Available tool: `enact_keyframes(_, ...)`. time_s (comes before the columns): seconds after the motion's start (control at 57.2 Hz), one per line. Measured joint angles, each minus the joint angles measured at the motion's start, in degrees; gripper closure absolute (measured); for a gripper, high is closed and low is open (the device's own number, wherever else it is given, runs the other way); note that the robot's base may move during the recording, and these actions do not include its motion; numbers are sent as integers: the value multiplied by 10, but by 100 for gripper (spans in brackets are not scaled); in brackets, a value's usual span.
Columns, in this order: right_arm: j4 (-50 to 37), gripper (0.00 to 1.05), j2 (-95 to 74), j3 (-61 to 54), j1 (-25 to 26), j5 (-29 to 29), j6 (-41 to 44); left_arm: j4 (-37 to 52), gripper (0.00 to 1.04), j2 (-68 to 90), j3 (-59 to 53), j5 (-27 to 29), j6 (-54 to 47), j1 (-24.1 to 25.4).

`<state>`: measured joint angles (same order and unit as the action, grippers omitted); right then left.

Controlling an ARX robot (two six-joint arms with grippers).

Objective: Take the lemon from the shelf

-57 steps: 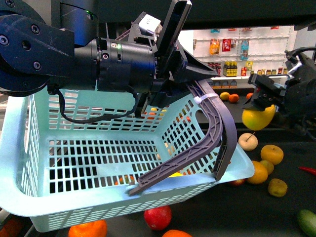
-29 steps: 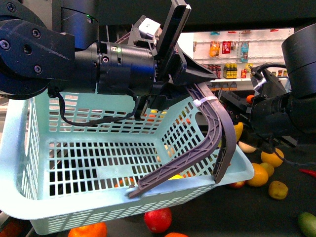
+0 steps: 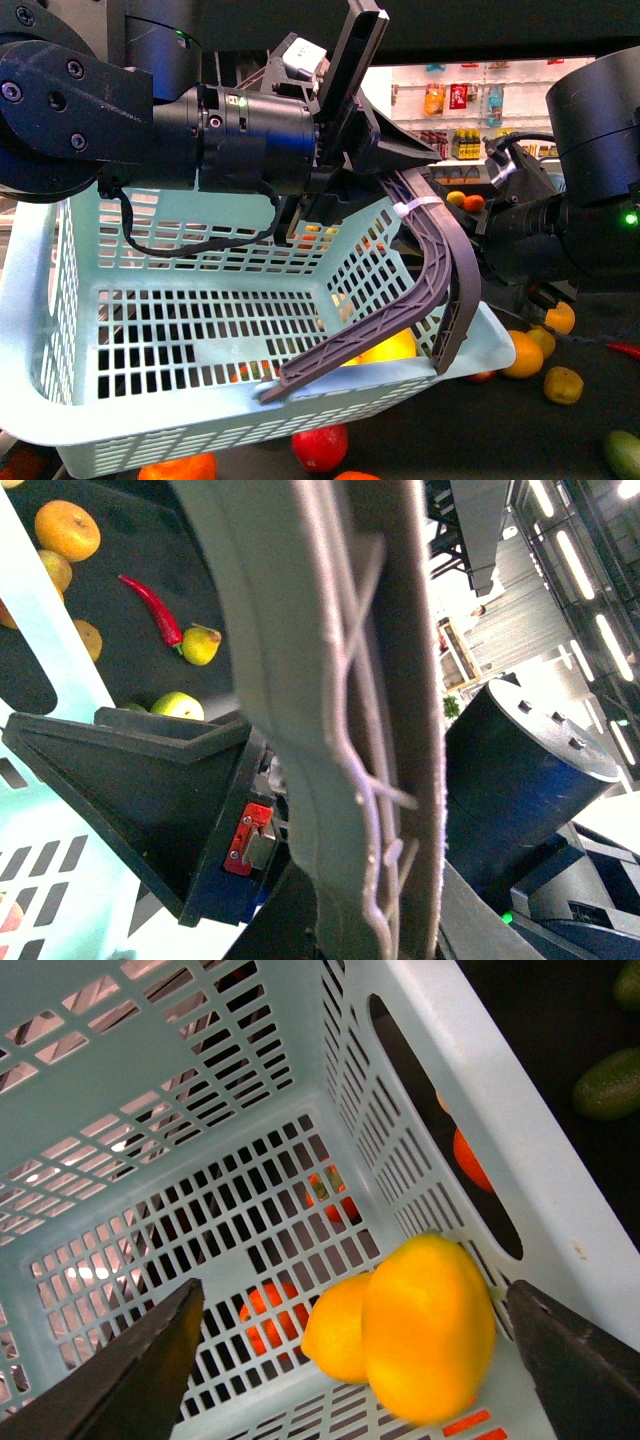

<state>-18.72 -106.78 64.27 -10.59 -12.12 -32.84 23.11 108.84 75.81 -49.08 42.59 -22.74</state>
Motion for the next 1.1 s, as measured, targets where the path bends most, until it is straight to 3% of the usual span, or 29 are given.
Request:
enact_keyframes(0.052,-4,1,3,-1,5,0,0,0,95,0,0,0,0,0)
enact_keyframes(0.35,-28,2,107,-52,54,67,92,0,95,0,0,0,1,0)
enact_keyframes(0.682,-72,2,388,-250,105,123,249,0,95,0,0,0,1,0)
enact_keyframes(0.857,-29,2,581,-359,121,155,331,0,95,0,0,0,1,0)
enact_keyframes(1.102,146,38,827,-473,107,122,329,0,95,0,0,-2,2,0)
